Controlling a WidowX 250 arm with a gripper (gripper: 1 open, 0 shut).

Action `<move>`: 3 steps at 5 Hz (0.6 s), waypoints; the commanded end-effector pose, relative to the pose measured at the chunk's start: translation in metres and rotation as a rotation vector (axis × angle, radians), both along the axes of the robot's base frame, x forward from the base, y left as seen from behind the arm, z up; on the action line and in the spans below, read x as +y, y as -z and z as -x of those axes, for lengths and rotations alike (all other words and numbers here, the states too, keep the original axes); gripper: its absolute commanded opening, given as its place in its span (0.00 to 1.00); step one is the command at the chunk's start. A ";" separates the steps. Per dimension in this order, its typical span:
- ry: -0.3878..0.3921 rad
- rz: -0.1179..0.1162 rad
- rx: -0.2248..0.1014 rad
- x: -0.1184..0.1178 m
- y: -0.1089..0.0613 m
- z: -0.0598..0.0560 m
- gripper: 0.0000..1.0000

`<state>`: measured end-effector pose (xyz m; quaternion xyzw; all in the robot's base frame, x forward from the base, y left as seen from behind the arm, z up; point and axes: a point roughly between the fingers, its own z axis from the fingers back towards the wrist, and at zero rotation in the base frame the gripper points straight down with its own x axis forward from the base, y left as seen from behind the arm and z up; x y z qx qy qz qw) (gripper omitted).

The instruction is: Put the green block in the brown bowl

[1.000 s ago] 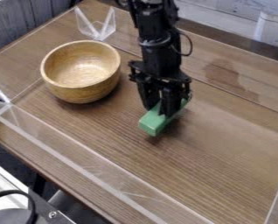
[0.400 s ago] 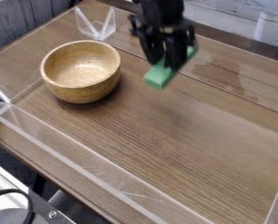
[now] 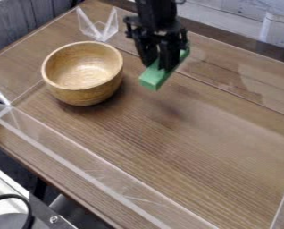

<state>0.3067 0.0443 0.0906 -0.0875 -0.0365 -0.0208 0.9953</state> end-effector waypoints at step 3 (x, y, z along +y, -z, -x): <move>-0.062 -0.050 -0.067 0.043 -0.015 0.000 0.00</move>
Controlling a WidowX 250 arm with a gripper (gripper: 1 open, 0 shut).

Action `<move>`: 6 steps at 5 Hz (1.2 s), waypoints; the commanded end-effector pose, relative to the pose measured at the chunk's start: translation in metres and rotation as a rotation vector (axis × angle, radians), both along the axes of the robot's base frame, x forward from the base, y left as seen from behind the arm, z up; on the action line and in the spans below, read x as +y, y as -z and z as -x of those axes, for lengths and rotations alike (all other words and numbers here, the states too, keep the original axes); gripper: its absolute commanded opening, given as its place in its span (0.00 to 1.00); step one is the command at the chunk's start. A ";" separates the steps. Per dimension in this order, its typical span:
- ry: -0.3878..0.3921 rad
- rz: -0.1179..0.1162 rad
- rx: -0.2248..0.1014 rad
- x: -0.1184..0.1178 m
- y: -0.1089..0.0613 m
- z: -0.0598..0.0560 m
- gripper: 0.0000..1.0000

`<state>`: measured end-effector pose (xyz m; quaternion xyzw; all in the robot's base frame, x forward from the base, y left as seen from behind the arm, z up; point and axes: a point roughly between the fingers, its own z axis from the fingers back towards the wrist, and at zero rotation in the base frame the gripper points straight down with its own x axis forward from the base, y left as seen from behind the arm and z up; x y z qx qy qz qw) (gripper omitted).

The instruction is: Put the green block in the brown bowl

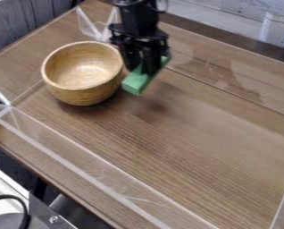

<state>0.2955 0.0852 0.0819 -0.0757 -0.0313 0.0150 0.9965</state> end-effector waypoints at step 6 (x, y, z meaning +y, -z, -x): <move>-0.123 -0.085 -0.051 0.108 -0.002 -0.005 0.00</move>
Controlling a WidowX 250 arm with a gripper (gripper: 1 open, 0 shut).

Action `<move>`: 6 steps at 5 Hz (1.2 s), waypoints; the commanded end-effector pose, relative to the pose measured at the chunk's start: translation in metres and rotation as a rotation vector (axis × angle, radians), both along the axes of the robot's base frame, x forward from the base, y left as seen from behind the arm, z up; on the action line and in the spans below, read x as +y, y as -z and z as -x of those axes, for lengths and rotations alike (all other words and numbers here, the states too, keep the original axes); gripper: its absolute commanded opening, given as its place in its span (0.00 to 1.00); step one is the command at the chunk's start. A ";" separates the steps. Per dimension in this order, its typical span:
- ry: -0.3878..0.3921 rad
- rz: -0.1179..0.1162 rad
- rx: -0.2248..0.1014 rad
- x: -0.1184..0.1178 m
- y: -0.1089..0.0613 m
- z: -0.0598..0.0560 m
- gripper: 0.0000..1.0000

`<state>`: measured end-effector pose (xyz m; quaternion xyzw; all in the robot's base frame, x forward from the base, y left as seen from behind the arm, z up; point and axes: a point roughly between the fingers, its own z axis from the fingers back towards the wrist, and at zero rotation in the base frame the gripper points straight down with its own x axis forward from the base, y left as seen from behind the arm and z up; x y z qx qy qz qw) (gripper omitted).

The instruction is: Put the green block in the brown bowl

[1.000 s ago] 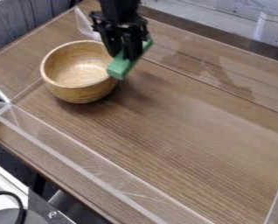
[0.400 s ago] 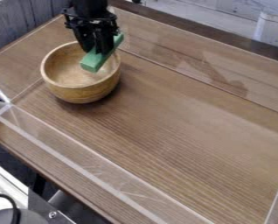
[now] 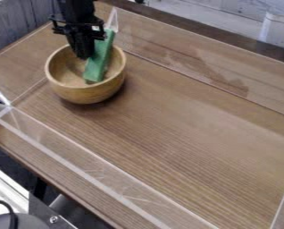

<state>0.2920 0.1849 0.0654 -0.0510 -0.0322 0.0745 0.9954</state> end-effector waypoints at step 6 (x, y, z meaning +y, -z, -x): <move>-0.040 -0.069 -0.013 0.035 0.010 -0.008 0.00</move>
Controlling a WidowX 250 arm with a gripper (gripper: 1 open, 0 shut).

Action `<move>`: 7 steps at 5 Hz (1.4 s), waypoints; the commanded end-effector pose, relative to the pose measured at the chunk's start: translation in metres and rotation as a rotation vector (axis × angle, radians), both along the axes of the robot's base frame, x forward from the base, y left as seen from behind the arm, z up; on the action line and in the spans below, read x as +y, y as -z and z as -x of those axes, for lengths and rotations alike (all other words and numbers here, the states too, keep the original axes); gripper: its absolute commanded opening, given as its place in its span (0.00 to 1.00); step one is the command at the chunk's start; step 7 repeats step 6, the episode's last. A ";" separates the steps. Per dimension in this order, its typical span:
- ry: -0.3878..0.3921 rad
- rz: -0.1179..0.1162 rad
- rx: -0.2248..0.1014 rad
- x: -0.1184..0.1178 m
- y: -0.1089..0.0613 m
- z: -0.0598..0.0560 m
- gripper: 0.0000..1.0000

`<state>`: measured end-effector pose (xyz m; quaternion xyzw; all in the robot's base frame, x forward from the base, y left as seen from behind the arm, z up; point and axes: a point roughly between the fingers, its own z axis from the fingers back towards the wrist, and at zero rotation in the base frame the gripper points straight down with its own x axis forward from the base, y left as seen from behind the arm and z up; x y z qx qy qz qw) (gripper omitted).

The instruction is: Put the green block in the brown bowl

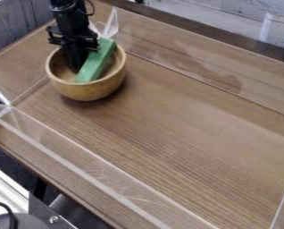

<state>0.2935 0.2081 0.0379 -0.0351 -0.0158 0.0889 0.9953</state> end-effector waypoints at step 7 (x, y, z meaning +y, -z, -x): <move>-0.038 -0.061 -0.005 0.002 0.006 -0.003 0.00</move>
